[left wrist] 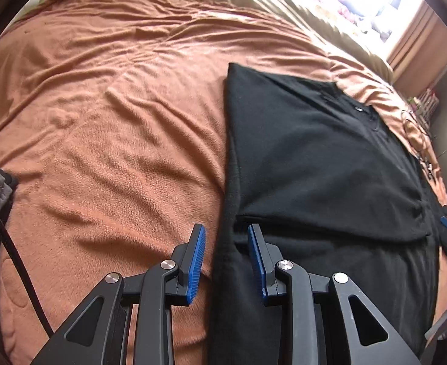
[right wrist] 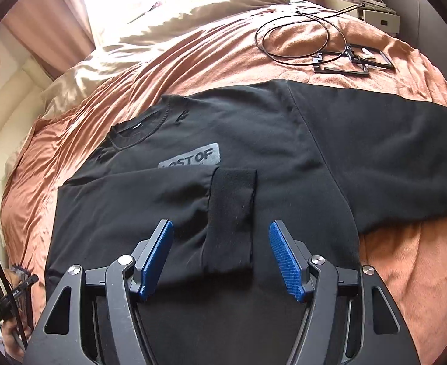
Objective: Fold small clothes
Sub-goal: 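Move the right tool toward the other sleeve of the sweatshirt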
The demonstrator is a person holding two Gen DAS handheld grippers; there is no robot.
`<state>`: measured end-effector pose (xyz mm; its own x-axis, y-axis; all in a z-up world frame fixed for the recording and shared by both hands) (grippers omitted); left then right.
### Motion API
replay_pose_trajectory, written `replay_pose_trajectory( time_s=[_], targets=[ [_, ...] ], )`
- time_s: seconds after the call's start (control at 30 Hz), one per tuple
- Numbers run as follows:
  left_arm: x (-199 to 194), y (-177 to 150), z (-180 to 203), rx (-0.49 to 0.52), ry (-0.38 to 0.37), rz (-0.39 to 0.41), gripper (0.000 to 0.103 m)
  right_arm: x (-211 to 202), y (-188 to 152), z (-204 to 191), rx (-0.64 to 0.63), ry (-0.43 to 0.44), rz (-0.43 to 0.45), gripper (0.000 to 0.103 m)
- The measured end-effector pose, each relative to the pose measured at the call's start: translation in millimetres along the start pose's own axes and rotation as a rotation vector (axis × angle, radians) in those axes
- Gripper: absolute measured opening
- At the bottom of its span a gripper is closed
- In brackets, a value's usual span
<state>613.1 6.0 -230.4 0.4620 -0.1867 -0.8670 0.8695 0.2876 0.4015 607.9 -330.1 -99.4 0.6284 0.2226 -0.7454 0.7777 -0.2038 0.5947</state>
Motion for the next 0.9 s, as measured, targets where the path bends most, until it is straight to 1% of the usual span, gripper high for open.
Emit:
replay_pose_trajectory(
  time_s=[0.13,0.23,0.33,0.4,0.43,0.53,0.6,0.63,0.67,0.73,0.9],
  targets=[
    [-28,-5,12,0.018,-0.029,0.024,0.031,-26,-14,-6,-0.007,0.006,0.009,0.064],
    [-48,-11,18,0.027,-0.047,0.041,0.034,-48,-27,-11,-0.009,0.017,0.018,0.065],
    [-66,-17,28,0.038,-0.066,0.062,0.039,-72,-40,-11,-0.006,0.011,0.030,0.081],
    [-78,-23,34,0.046,-0.080,0.070,0.044,-90,-48,-13,-0.004,0.013,0.043,0.083],
    [-85,-26,38,0.050,-0.084,0.073,0.046,-98,-52,-14,-0.004,0.017,0.047,0.086],
    [-107,-35,50,0.060,-0.105,0.096,0.063,-128,-64,-14,-0.013,0.011,0.073,0.092],
    [-123,-39,58,0.066,-0.115,0.126,0.086,-146,-70,-12,-0.012,0.009,0.090,0.098],
    [-131,-41,62,0.070,-0.122,0.145,0.090,-154,-75,-11,-0.009,0.014,0.098,0.102],
    [-140,-44,67,0.075,-0.129,0.162,0.095,-166,-80,-10,-0.007,0.020,0.110,0.103],
    [-155,-51,76,0.091,-0.143,0.180,0.098,-181,-90,-8,-0.010,0.018,0.121,0.103],
    [-183,-75,93,0.131,-0.164,0.196,0.099,-214,-116,-9,-0.044,0.004,0.139,0.103]
  ],
)
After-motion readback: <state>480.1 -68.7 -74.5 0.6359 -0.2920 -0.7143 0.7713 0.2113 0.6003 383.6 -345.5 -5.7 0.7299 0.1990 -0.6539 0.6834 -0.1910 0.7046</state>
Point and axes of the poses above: each gripper's, at about its wrist camera, not at the fingertips, and x roughly the way its jaws point, z to its right, y to its top, the point moved 8 cm from there along x, roughly the way its jaws point, and after that the axes turned 9 degrees about -x, right-handed, at the moved point
